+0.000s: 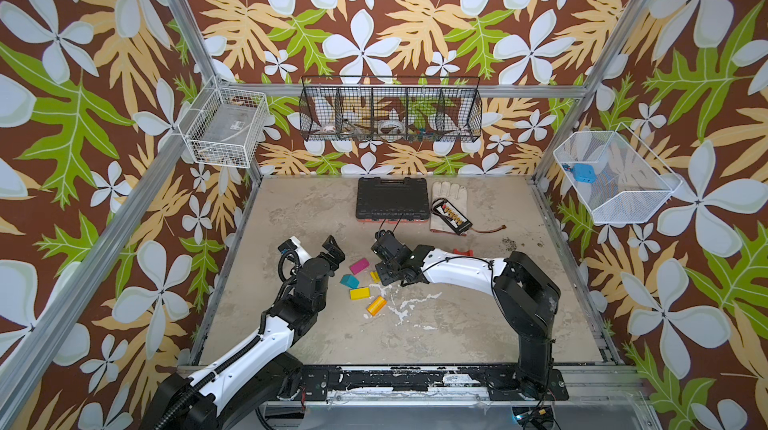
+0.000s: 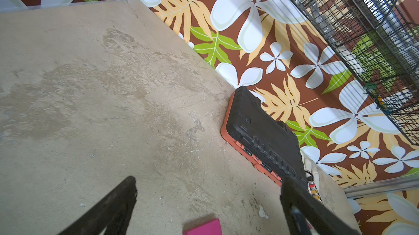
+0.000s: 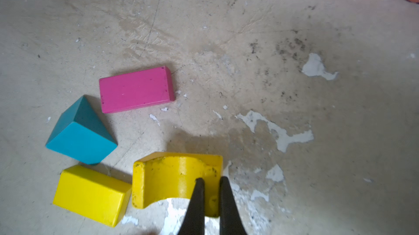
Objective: Build the wood block tower
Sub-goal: 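Lower the right gripper onto the yellow arch block and close on it, then carry the yellow arch with the right gripper over the red arch stack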
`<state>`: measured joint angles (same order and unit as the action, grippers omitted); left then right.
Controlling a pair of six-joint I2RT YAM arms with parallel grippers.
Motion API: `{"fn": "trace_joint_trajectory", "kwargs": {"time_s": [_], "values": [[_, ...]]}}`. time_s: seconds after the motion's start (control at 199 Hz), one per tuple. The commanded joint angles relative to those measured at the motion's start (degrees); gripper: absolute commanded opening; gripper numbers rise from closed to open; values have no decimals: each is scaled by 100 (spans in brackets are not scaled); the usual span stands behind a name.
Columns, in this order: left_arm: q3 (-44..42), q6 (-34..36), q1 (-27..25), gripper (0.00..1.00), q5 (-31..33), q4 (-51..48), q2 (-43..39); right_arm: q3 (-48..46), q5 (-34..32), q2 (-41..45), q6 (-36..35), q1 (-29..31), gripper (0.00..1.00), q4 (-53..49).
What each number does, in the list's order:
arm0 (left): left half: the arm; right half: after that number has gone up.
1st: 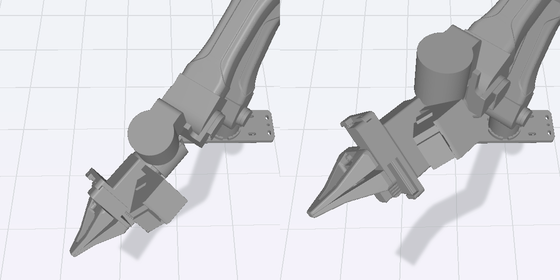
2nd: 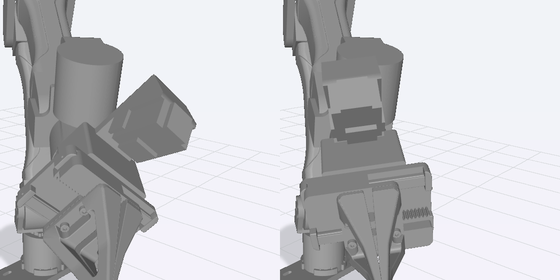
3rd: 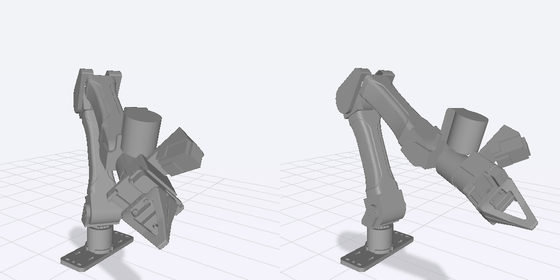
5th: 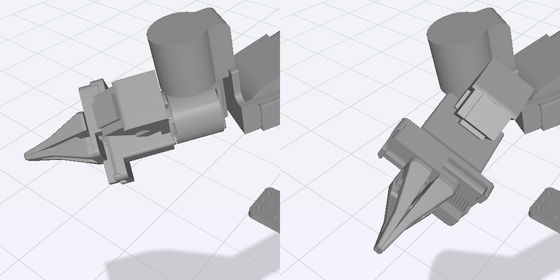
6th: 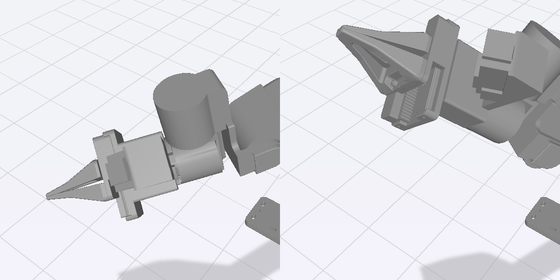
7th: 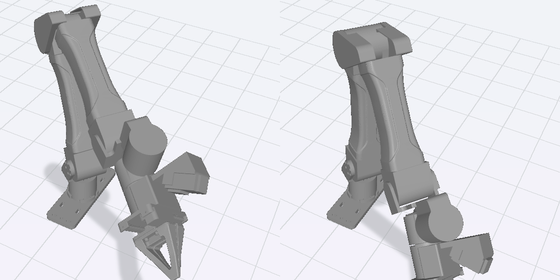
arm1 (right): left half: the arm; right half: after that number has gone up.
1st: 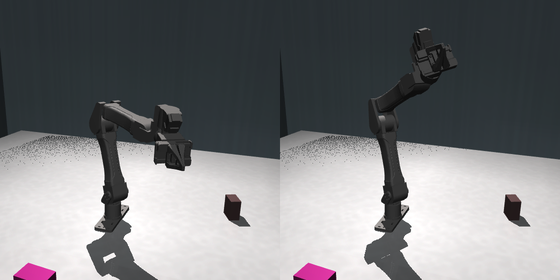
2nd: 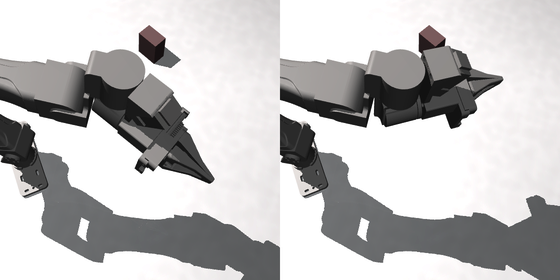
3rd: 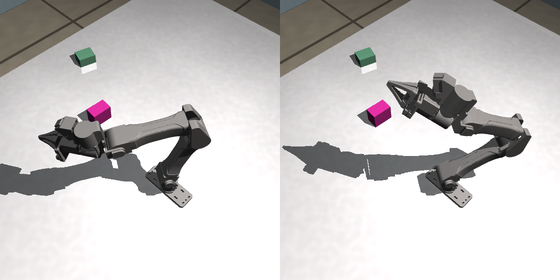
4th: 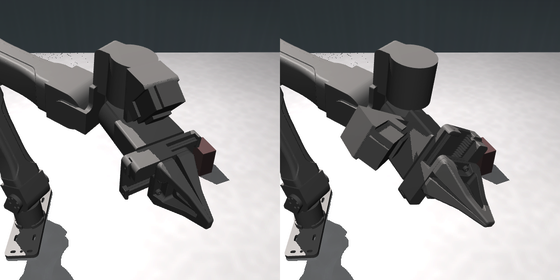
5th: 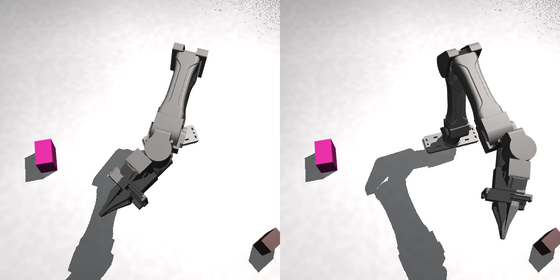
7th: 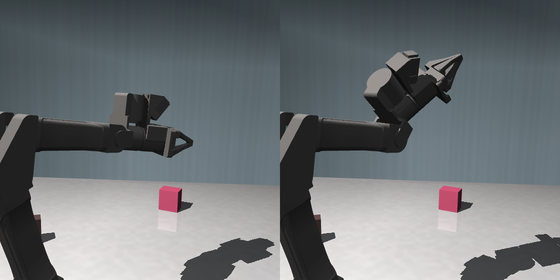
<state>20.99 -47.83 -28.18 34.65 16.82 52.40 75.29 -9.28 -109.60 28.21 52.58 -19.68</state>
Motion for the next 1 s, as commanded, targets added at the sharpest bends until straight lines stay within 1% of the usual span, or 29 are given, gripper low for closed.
{"fn": "trace_joint_trajectory", "kwargs": {"time_s": [0.0,0.276,0.457,0.572,0.743,0.863,0.999], "values": [[3,29,6,100,94,151,11,-235,-195,374,199,5,1,-86],[1,20,6,100,58,155,22,-1042,-577,1640,419,-157,0,-356],[1,20,7,100,38,155,3,-1731,-768,2591,621,-521,0,-396],[-8,13,6,100,33,155,-2,-2138,-644,3184,683,-937,0,-327],[-7,20,2,100,41,155,-14,-2558,-492,3776,691,-1534,0,-335],[-13,20,6,100,41,155,-36,-2743,-396,4026,631,-1859,0,-309],[-16,20,6,100,41,155,-29,-2828,-214,4070,548,-2145,0,-261]]}}
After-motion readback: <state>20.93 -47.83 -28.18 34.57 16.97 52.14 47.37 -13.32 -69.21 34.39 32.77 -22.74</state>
